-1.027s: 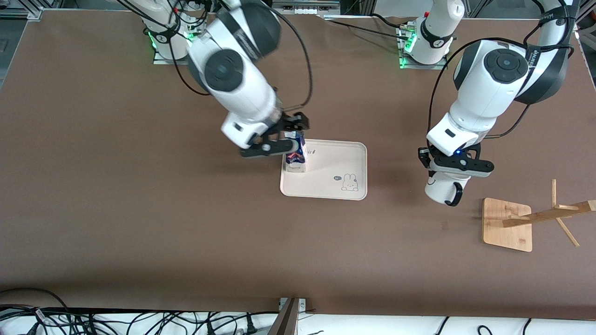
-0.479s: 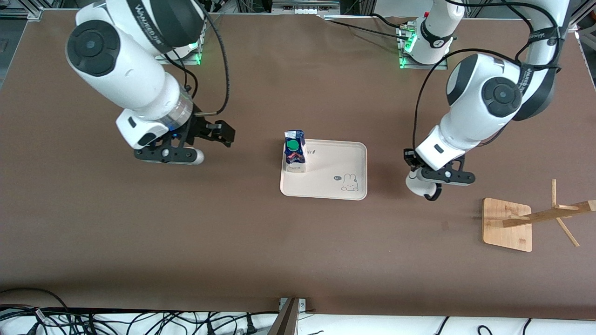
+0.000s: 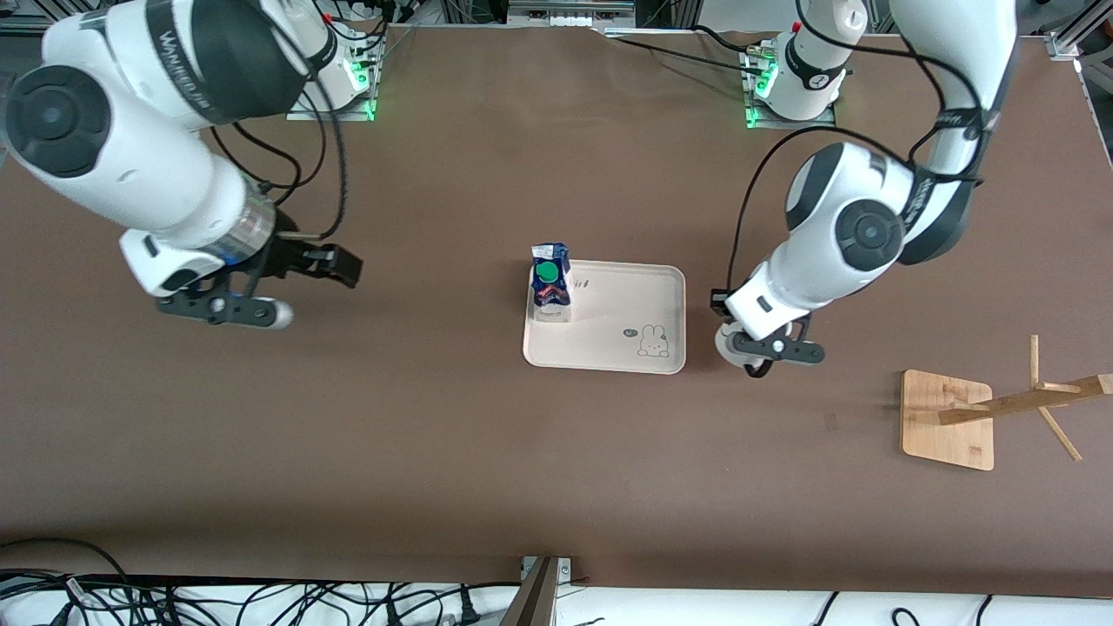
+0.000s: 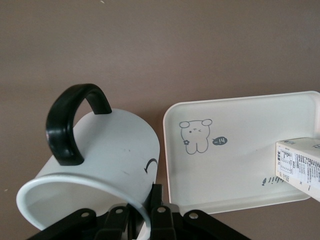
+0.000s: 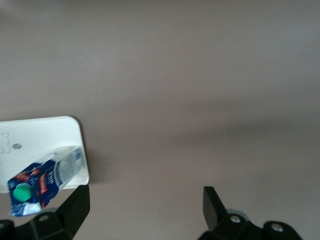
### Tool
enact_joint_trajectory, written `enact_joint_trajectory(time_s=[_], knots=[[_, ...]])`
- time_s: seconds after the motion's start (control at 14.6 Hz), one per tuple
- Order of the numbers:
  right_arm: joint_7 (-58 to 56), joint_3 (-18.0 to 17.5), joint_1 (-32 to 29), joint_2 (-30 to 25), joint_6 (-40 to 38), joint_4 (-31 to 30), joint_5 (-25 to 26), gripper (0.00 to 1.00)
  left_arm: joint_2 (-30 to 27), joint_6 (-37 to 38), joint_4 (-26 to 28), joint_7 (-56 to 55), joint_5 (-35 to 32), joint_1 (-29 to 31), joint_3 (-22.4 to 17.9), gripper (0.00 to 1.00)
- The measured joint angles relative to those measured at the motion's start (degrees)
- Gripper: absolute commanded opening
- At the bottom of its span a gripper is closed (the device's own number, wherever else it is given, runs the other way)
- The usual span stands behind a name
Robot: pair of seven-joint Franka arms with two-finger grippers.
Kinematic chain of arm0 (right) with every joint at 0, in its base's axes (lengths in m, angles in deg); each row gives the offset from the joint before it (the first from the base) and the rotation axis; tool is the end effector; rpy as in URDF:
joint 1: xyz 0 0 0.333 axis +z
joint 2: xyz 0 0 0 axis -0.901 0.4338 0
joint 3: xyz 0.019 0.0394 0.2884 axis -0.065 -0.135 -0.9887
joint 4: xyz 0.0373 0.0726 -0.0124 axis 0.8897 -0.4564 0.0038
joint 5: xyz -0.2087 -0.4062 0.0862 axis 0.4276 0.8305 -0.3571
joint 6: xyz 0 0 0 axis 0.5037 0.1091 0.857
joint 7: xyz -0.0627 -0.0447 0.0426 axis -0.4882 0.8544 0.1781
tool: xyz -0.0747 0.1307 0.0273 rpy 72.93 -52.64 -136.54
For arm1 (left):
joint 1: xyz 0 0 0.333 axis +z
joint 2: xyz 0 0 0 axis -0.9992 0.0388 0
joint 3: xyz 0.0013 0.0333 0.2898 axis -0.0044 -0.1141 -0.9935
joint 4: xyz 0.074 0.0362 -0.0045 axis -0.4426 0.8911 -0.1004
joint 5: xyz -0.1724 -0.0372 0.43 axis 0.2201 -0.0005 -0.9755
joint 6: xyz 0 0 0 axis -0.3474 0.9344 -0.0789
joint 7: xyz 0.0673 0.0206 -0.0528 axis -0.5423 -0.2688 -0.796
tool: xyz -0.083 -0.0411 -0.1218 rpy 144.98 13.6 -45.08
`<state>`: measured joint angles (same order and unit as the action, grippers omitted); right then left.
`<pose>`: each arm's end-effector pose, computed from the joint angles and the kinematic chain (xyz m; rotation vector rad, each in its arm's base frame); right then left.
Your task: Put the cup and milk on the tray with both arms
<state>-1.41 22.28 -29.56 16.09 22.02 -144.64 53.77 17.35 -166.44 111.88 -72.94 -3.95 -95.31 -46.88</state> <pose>0.6921 0.2226 0.4913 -3.1000 0.2696 0.1194 0.6550 -0.2641 0.2501 3.0194 -0.1788 -0.1394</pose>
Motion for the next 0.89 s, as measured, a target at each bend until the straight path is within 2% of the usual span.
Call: enact_joint_trajectory(time_s=[0.21, 0.41, 0.48, 0.68, 0.75, 0.89], knots=[[0.0, 4.04, -1.4, 0.17, -1.17, -0.94, 1.16, 1.0, 4.48, 0.38, -2.77, -5.41, 0.03, -3.06, 0.09, 0.0], [-2.31, 4.23, -7.08, -1.48, -4.69, -2.15, 4.77, 1.0, 9.58, 0.46, -5.81, -11.12, 0.03, -6.27, 0.15, 0.0], [-4.82, 2.18, -10.84, -2.62, -4.92, -2.44, 5.17, 1.0, 11.02, 0.47, -6.5, -12.85, 0.03, -7.27, 0.18, 0.0], [-14.2, -8.63, -25.2, -5.31, -4.31, -3.15, 6.99, 1.0, 13.52, 0.48, -7.6, -15.66, 0.03, -9.33, 0.17, 0.0], [-17.88, -10.78, -28.86, -5.75, -2.15, -3.42, 7.13, 1.0, 13.9, 0.52, -7.72, -15.81, 0.03, -9.5, 0.17, 0.0], [-22.91, -12.18, -32.38, -6.4, 3.13, -4.49, 7.13, 1.0, 14.24, 1.59, -7.87, -15.84, 0.05, -9.49, 0.11, 0.0]])
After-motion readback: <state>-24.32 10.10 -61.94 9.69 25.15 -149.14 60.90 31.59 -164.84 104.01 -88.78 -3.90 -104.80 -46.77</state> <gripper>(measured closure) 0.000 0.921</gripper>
